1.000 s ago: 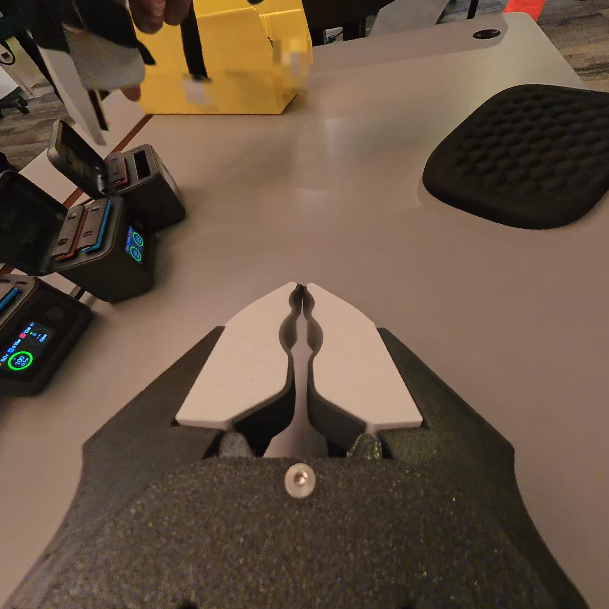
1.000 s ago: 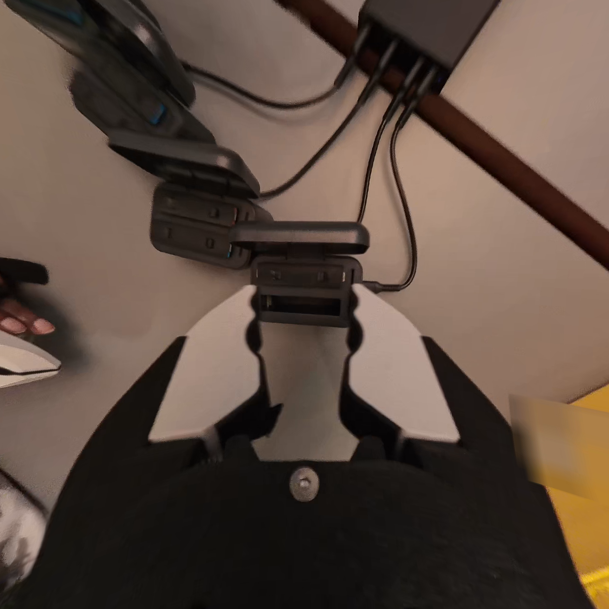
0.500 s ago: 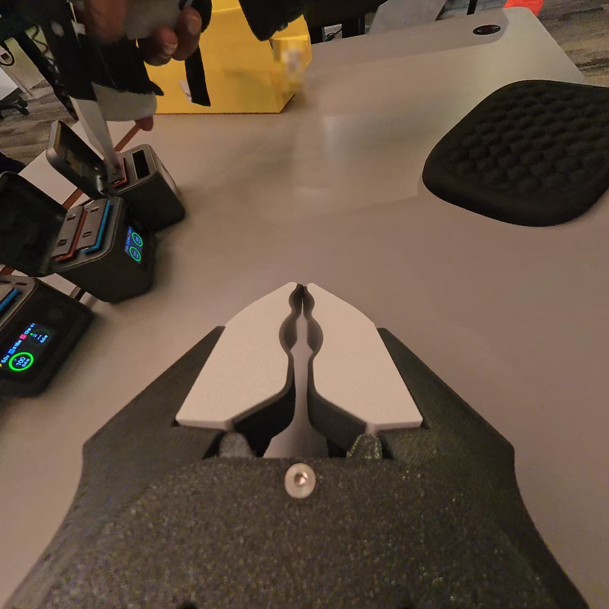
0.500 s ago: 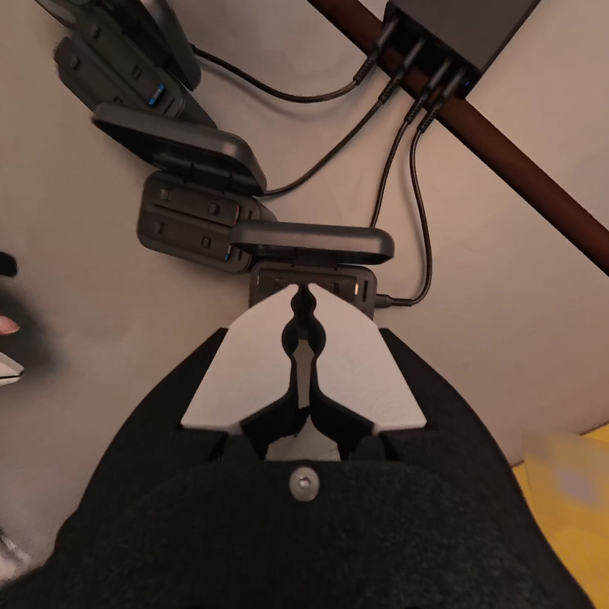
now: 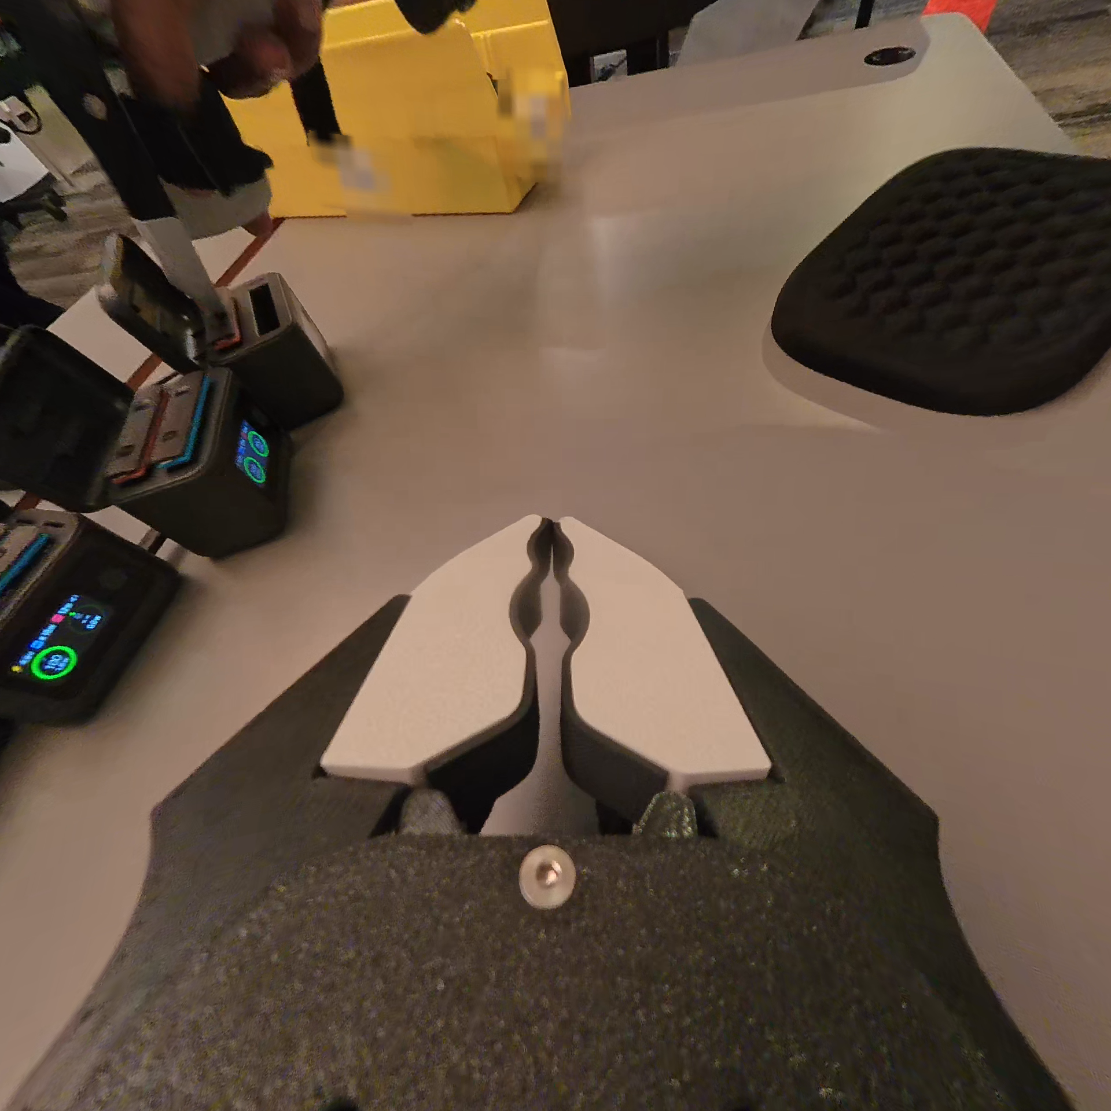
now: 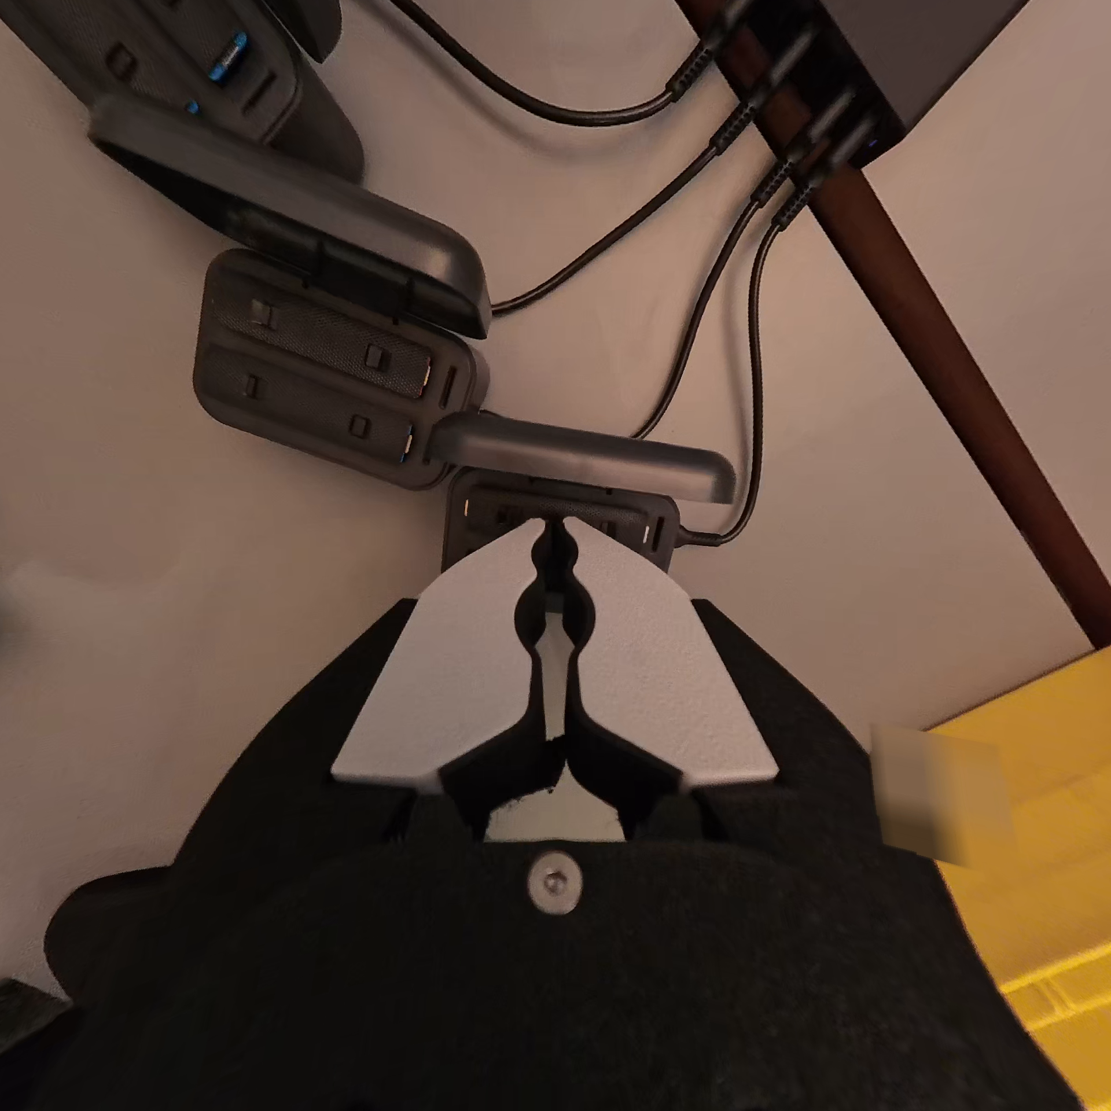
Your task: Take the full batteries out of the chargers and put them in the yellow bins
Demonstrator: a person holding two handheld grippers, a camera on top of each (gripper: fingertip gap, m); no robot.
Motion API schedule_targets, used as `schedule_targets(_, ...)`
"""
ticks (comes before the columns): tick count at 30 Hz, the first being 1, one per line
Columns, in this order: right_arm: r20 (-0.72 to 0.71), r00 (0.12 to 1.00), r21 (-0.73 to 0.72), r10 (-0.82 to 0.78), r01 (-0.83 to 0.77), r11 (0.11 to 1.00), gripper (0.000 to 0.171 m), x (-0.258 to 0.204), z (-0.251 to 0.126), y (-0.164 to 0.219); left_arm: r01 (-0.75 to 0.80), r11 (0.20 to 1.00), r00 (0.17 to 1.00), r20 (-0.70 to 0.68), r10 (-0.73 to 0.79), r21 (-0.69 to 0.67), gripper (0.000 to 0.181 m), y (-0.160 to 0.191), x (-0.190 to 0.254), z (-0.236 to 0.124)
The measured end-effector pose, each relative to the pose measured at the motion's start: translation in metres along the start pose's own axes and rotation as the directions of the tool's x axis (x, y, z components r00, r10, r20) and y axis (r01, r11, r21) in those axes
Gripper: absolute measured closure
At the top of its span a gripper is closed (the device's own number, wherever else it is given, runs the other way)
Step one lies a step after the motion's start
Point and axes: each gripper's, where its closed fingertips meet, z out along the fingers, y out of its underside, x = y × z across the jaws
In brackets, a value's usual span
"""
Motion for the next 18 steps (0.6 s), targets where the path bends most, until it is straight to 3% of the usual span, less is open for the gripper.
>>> schedule_targets(2, 0.014, 1.0, 0.096, 0.0, -0.001, 0.995, 0.171, -0.005, -0.004, -0.005, 0.001, 1.0, 0.999, 0.043, -0.002, 0.02, 0.181, -0.005, -0.007, -0.003)
schedule_targets(4, 0.069, 0.997, 0.343, 0.034, -0.055, 0.938, 0.171, -0.017, -0.027, -0.024, 0.008, 0.999, 0.995, 0.098, -0.013, 0.053, 0.181, -0.011, -0.017, -0.01)
schedule_targets(7, 0.068, 0.992, 0.716, 0.109, -0.125, 0.687, 0.171, -0.027, -0.085, -0.038, 0.028, 0.993, 0.98, 0.192, -0.049, 0.112, 0.181, -0.02, -0.035, -0.02)
schedule_targets(9, 0.043, 0.985, 0.866, 0.167, -0.12, 0.485, 0.171, -0.037, -0.115, -0.026, 0.02, 0.988, 0.956, 0.286, -0.064, 0.154, 0.181, -0.026, -0.05, -0.03)
schedule_targets(12, -0.009, 0.977, 0.946, 0.211, -0.06, 0.32, 0.171, -0.063, -0.125, 0.006, 0.019, 0.974, 0.909, 0.403, -0.111, 0.226, 0.181, -0.035, -0.071, -0.048)
schedule_targets(18, -0.049, 0.959, 0.971, 0.279, -0.02, 0.239, 0.171, -0.085, -0.105, 0.04, 0.038, 0.944, 0.815, 0.536, -0.218, 0.326, 0.181, -0.038, -0.102, -0.081)
